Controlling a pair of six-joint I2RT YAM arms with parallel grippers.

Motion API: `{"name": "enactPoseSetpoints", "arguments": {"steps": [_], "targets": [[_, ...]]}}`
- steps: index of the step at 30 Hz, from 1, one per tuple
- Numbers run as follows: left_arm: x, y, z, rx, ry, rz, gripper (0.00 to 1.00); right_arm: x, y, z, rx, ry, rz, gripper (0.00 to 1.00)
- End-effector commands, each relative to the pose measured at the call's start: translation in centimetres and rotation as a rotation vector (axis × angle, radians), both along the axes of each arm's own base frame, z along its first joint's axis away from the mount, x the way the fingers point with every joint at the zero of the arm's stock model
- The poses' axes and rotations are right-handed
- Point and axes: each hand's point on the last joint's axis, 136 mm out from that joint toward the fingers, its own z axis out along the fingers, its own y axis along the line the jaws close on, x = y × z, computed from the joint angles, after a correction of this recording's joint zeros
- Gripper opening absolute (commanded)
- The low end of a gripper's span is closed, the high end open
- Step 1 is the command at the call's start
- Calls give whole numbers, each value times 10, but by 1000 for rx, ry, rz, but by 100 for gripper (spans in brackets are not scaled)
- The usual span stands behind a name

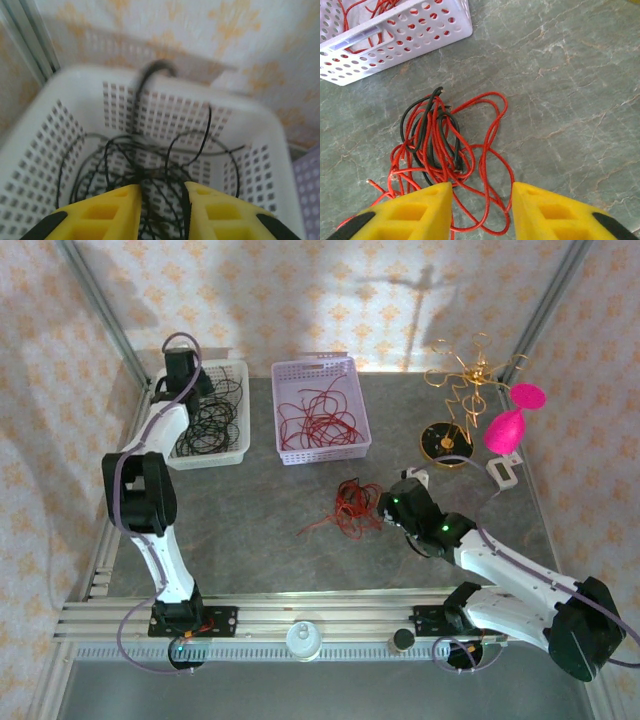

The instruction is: Untangle the cables

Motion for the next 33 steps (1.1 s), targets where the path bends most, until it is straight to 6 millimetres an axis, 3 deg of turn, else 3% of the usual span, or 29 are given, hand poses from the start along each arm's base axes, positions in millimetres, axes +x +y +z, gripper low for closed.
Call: {"name": "enactPoseSetpoints", "arguments": {"steps": [1,5,7,9,10,15,18,23,26,28,30,33], "targets": [[-4,1,-28,-72,46,6,31,-6,5,-6,28,40,27,33],[-9,-4,-34,-97,56,-8,41,-3,4,-10,14,42,15,32],[-11,-8,-27,-112,45,-27,53,1,-1,-10,-17,33,-11,32],[-16,-12,-19,-123,32,-39,59,3,-3,-11,-37,27,-18,33],[-22,-12,-4,-122,2,-39,60,4,-3,-11,-39,27,-14,33],[-57,-18,33,-119,-77,-44,66,6,15,-7,7,24,54,31],[-91,-27,42,-130,-99,-54,68,7,29,4,37,15,116,19],[-163,-53,18,-174,-79,-96,69,14,33,31,50,-48,121,23],[-197,-94,1,-214,-67,-198,65,18,39,26,1,-11,156,24],[-217,-137,-10,-234,-45,-330,62,19,53,24,-3,19,219,24],[-233,-168,-23,-223,-5,-417,62,20,64,25,9,24,258,24],[-249,-185,-46,-204,41,-446,66,26,68,31,21,1,252,25]]}}
